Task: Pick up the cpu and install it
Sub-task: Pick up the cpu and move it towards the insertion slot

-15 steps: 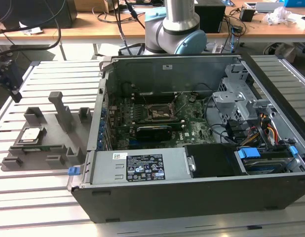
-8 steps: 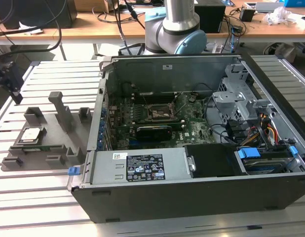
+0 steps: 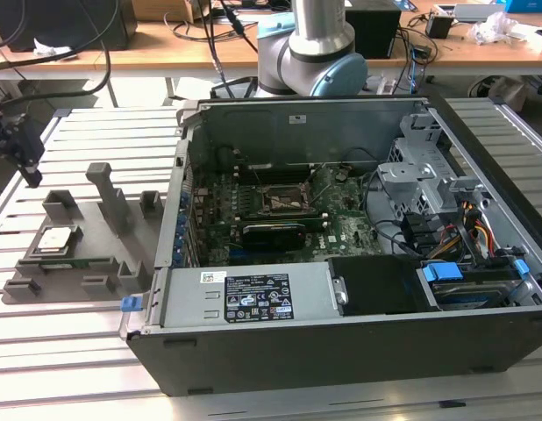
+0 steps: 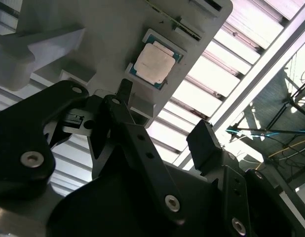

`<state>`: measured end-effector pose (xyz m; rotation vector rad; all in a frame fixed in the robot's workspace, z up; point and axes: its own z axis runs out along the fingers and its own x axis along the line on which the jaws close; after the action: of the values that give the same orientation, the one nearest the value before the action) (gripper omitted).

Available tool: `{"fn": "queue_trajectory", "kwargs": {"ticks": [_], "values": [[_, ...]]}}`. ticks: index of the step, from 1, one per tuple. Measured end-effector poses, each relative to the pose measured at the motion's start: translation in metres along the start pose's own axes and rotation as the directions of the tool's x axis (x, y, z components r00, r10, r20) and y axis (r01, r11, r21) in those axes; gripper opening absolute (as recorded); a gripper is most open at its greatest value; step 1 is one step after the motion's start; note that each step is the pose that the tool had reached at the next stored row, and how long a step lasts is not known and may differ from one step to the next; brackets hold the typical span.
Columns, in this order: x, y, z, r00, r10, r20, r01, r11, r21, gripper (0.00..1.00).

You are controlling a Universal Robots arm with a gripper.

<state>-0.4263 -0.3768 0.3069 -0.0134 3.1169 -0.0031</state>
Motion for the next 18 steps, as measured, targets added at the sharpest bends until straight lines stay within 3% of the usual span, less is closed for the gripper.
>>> {"fn": "queue_trajectory", "kwargs": {"ticks": [18], "values": [[0.0003,0.0000,0.0122,1.0000,0.000,-0.0001,0.000,1.0000,0.0001,0.72]]}}
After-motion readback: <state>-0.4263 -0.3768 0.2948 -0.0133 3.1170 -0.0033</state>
